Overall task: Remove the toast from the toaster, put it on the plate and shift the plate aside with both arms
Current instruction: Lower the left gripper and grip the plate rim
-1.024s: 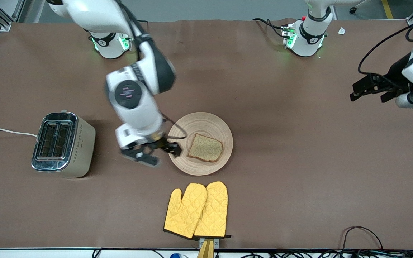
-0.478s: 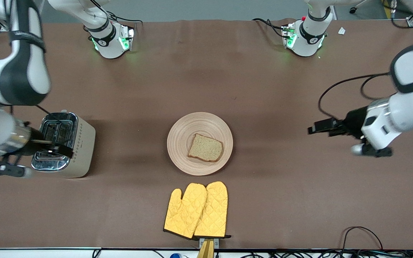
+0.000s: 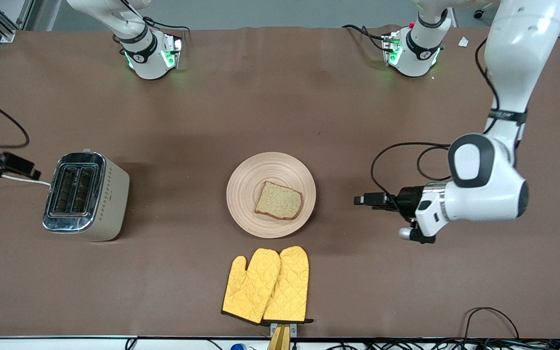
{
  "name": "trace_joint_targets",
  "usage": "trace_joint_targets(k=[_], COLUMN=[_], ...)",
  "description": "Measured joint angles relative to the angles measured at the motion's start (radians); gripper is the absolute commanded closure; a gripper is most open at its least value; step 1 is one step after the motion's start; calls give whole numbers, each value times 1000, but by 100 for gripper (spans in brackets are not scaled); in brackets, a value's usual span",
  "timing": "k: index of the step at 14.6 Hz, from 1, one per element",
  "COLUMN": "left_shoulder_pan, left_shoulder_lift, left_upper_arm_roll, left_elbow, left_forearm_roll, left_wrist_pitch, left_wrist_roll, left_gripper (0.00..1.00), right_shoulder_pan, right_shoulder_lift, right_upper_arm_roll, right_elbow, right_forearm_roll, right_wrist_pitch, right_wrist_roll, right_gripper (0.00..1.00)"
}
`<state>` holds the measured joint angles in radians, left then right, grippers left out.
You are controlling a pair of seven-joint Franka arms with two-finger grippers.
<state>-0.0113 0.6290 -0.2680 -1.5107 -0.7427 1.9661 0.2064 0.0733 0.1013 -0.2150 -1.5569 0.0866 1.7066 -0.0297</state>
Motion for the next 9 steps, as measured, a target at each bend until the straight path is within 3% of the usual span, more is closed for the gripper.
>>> trace_joint_targets(k=[4, 9], left_shoulder_pan=[-20, -47], left_shoulder_lift=[123, 214], left_upper_arm_roll=[-12, -14], left_elbow=[4, 5], left_forearm_roll=[-79, -185], left_wrist_pitch=[15, 20], left_wrist_roll=[154, 283], left_gripper=[39, 43], right_shoulder_pan=[9, 18], right_shoulder_lift=[-184, -196], right_upper_arm_roll=[24, 26], right_elbow=[-95, -83], right_forearm_roll=[-68, -71], right_wrist_pitch=[-23, -47], right_wrist_roll=[-1, -1], right_gripper=[0, 0])
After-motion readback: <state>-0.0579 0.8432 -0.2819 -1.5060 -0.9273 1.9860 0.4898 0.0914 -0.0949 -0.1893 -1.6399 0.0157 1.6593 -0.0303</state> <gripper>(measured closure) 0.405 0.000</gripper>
